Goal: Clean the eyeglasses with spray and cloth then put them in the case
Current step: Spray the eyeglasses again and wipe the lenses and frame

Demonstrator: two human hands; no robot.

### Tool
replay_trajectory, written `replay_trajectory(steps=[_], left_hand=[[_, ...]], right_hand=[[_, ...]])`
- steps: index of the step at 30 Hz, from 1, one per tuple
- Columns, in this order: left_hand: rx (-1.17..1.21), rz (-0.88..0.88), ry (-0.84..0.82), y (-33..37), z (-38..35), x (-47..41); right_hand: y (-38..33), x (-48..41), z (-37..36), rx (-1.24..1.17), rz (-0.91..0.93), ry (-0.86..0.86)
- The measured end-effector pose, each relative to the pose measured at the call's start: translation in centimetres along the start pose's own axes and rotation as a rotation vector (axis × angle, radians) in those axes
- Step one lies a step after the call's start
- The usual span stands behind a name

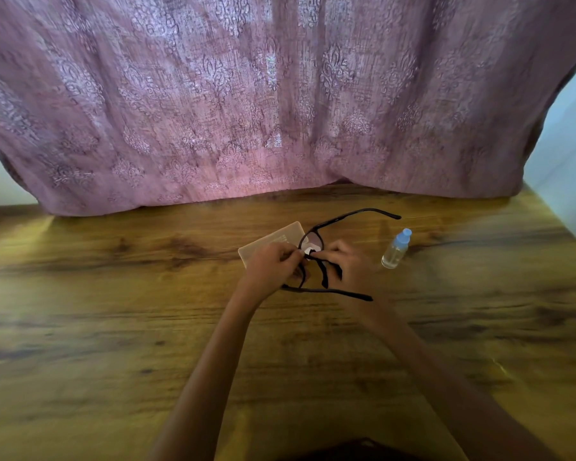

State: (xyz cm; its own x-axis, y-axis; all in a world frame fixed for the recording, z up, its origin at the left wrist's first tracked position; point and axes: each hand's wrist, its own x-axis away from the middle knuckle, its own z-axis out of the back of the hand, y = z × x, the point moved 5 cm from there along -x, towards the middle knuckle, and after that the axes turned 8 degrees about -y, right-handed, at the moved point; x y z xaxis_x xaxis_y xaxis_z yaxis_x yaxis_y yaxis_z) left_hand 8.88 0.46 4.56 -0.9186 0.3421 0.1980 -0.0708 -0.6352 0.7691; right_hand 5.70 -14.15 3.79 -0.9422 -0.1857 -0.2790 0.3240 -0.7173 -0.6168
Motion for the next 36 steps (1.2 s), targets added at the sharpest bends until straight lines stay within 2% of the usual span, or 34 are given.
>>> replay_trajectory(steps=[15, 23, 27, 36], left_hand=[[0.009, -0.027, -0.051, 0.2, -0.1, 0.5], [0.040, -0.026, -0.048, 0.3, -0.3, 0.9], [0.115, -0.015, -0.030, 0.3, 0.0, 1.2], [0.111, -0.013, 0.009, -0.3, 0.2, 1.1]], right_hand=[[-1.2, -0.7, 0.5, 0.012, 0.095, -0.003], [0.0, -1.3, 0.8, 0.064, 0.042, 0.040], [0.3, -1.4, 0.7, 0.080, 0.024, 0.030], [0.4, -0.5, 0.0, 0.027, 0.007, -0.023]])
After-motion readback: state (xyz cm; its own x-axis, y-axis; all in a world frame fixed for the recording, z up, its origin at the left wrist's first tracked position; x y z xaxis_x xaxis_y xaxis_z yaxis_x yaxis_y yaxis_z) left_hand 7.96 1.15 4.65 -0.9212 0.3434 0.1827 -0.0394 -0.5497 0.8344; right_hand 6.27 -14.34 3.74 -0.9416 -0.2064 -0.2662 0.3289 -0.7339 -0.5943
